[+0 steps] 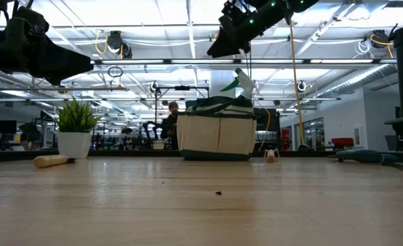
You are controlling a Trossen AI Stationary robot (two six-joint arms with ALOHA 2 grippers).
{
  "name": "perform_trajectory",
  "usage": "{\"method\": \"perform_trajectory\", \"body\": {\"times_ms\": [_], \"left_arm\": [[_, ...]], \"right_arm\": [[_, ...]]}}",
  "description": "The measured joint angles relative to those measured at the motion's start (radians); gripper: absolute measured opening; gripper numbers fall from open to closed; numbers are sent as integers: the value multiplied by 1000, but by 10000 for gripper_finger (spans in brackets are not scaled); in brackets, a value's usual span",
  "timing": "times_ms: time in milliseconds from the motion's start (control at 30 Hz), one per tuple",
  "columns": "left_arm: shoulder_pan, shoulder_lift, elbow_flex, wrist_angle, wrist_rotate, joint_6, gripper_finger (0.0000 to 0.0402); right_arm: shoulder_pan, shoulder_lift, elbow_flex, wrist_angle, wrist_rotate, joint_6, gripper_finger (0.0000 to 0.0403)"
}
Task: Pick & Place Garden tools in Gardening bag
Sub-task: Put the top brown trowel into the gardening bag
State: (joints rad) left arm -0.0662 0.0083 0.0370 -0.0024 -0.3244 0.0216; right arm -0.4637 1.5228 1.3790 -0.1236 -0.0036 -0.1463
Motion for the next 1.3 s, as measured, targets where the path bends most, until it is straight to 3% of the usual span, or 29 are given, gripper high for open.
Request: {"method": "perform_trajectory", "body": {"times_ms": [167,467,967,1300], "left_arm": [[0,0,-1,4,-1,0,170],[0,0,-1,8,-101,29,170],[0,0,-1,9,-131,89,170],[0,0,-1,12,-131,107,170]], "right_arm": [[-7,-50,0,-21,-6,35,148],[-37,-145,0,-43,-132,82,110],[-69,-224,0,-145,-215,71,7],[-73,-258,-1,-179,-263,53,1]]}}
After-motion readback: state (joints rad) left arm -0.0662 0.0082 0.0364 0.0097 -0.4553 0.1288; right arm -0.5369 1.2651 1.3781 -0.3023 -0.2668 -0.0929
